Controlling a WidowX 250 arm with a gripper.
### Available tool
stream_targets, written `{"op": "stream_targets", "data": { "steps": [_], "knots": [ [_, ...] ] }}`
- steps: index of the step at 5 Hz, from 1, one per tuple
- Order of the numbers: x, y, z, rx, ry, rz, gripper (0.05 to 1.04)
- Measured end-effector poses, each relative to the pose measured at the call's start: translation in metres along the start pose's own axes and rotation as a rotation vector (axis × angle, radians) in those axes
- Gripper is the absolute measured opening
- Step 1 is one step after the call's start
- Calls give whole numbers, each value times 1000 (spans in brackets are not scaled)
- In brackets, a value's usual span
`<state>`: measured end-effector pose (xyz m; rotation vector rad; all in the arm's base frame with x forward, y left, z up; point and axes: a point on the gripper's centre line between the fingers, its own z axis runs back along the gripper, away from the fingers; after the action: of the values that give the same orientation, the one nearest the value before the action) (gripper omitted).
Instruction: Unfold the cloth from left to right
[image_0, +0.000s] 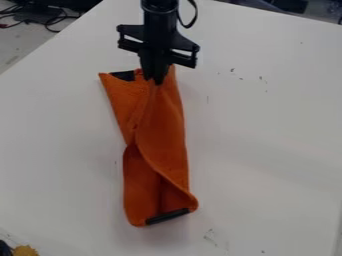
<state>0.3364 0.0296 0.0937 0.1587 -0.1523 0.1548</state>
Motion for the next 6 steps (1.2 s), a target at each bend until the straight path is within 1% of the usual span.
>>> {"op": "stream_targets", "data": {
  "steps": [1, 2, 3, 4, 5, 6],
  "knots": [
    [7, -30, -2, -28, 35, -43, 90],
    [12, -57, -4, -64, 23, -81, 90],
    [16, -75, -10, -101, 19, -108, 90],
    [18, -91, -17, -130, 20, -132, 90],
    [24, -99, -21, -156, 9, -149, 123],
    [26, -102, -23, -171, -1, -142, 316]
  ]
}}
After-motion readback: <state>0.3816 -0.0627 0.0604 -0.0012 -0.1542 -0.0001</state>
